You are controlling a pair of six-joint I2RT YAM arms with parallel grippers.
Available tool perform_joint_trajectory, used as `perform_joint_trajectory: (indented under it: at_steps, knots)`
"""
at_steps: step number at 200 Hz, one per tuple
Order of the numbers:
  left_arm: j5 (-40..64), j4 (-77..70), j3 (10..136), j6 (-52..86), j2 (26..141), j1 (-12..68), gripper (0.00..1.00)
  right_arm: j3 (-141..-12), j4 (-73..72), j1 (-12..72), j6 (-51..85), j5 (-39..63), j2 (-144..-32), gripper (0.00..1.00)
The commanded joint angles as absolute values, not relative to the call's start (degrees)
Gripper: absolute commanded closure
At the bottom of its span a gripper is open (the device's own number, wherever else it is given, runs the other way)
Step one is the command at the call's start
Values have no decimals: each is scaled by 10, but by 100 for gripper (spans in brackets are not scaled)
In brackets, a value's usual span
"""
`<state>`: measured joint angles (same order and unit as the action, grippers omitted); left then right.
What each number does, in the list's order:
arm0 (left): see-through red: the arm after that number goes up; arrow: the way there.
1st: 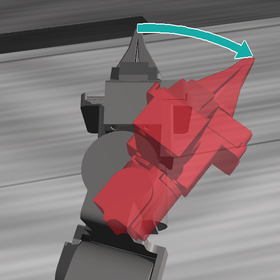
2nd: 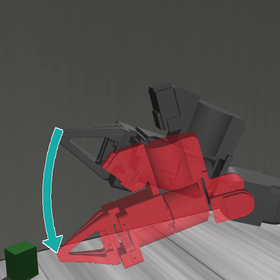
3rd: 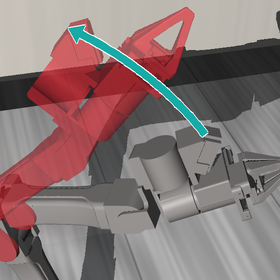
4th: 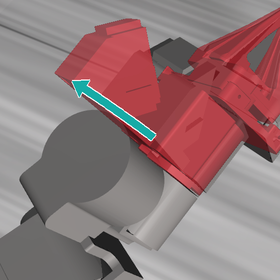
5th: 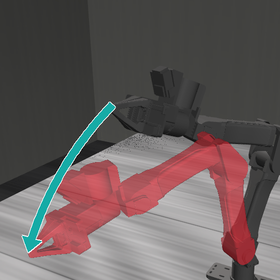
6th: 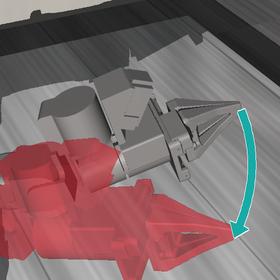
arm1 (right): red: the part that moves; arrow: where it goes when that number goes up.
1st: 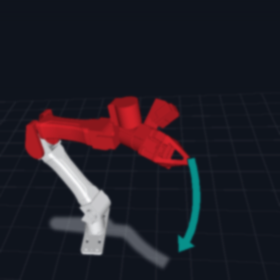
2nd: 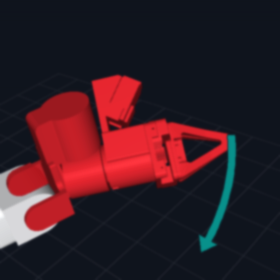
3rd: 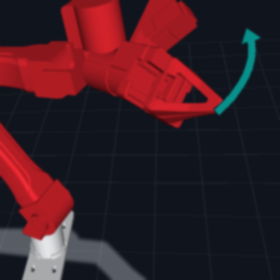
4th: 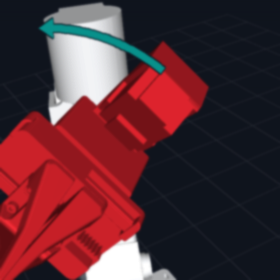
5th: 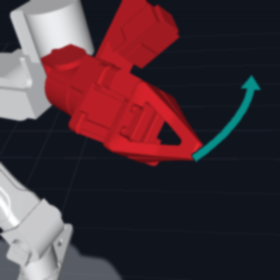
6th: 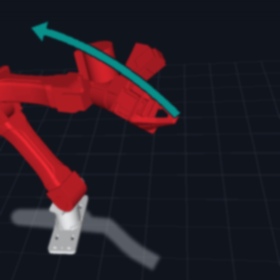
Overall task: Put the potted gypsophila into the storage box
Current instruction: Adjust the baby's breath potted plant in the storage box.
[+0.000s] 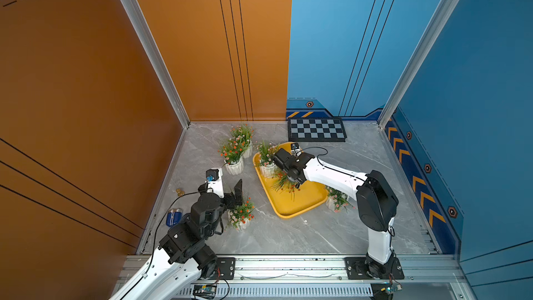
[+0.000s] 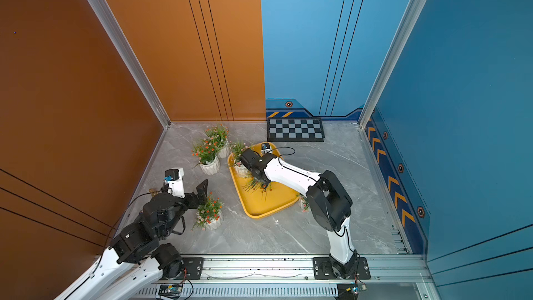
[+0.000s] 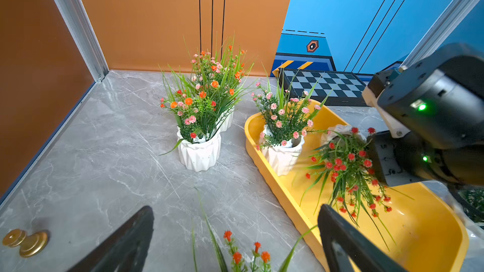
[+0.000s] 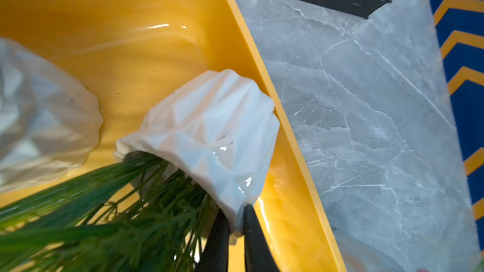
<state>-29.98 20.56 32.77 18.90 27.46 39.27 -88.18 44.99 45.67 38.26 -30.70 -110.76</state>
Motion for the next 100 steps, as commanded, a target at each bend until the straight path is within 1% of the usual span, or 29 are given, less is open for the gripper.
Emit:
perform_joint_trajectory:
  at_steps: [1,11,15,28,54,77,100]
  knots:
    - [-294,186,339,179,291,386,2,-859,414,412,385,-240,-1073,89]
    - [-288,180,341,175,300,385,2,-845,400,405,392,-213,-1067,89]
    - [-286,177,343,174,303,384,2,-840,394,385,395,-203,-1065,89]
    - [-282,164,345,172,315,383,2,-827,384,370,400,-177,-1065,89]
    - [-275,147,354,170,340,381,2,-823,376,345,402,-143,-1082,89]
    - [-272,134,362,170,361,379,2,-825,355,324,410,-100,-1094,82]
    - [-270,120,365,172,378,378,2,-825,322,308,423,-57,-1104,80]
